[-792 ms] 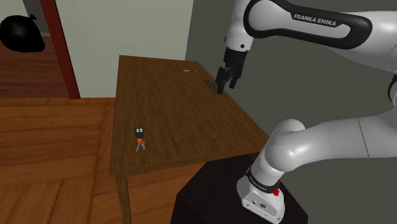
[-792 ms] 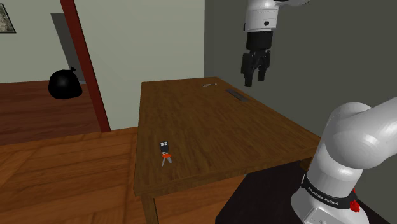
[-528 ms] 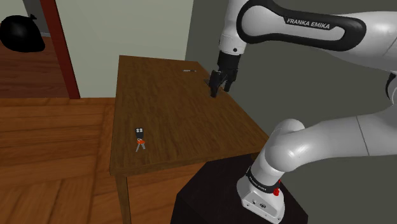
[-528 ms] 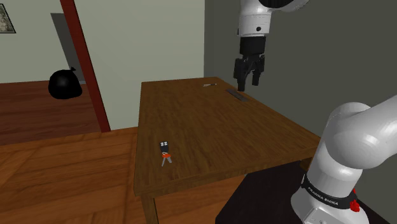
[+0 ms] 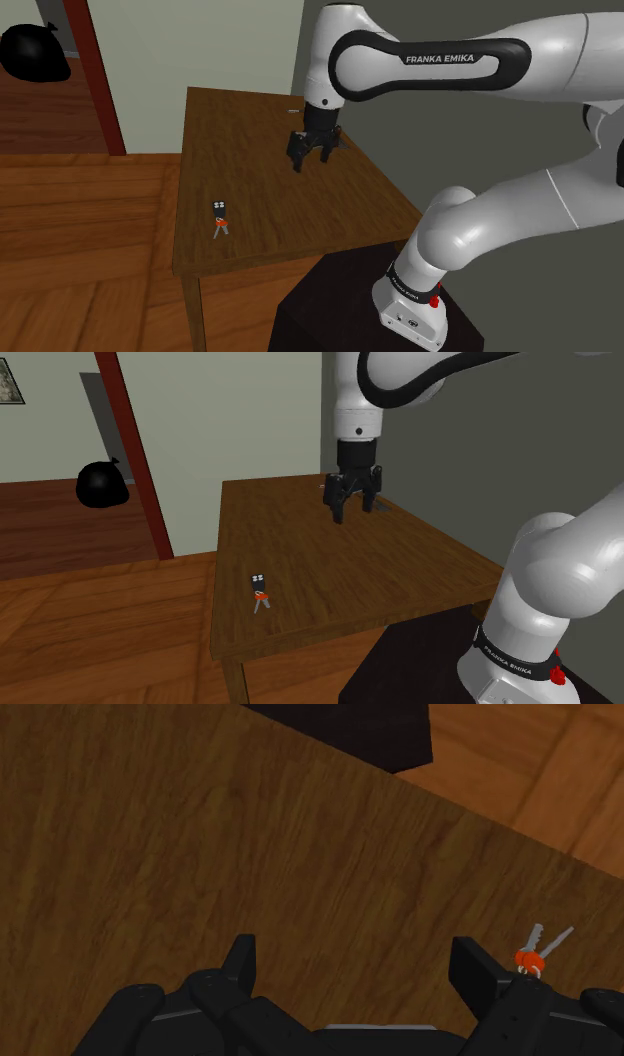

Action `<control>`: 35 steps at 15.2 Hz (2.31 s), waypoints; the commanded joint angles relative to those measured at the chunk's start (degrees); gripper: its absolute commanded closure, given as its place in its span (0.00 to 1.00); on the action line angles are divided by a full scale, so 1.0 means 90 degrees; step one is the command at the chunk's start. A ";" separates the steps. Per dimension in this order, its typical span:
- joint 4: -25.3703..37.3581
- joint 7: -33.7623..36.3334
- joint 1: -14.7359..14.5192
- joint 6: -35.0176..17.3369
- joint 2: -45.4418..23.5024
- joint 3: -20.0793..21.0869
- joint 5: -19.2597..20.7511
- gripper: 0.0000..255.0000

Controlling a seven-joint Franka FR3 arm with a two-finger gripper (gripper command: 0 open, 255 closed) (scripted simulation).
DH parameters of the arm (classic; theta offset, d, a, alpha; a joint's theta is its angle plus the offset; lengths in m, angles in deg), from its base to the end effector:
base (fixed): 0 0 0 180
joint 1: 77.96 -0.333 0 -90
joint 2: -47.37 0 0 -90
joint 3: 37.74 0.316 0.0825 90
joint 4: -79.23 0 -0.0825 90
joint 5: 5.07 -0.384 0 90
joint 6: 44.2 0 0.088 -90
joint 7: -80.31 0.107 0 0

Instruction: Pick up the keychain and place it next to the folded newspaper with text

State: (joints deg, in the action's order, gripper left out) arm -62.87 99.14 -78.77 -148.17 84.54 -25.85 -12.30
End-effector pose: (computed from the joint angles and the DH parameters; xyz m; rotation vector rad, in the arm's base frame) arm 0.3438 0.0948 0.5013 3.1194 -0.2847 -0.0369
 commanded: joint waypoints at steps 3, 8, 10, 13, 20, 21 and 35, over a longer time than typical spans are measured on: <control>0.0130 0.0714 -0.0008 -0.0743 -0.0744 0.0524 -0.0138 0.00; 0.0527 0.1659 0.0078 -0.1566 -0.1838 0.1157 -0.0035 0.00; 0.0753 0.2077 0.0128 -0.1857 -0.2323 0.1391 0.0117 0.00; 0.1162 0.2763 0.0198 -0.2231 -0.3096 0.1703 0.0480 0.00; 0.1935 0.4029 0.0143 -0.2776 -0.4539 0.1974 0.1449 0.00; 0.1902 0.4057 0.0138 -0.2855 -0.4593 0.1967 0.1490 0.00; 0.1769 0.4202 0.0116 -0.3210 -0.4860 0.1931 0.1699 1.00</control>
State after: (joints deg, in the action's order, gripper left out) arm -46.95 136.95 -77.72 -177.06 40.80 -8.46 2.99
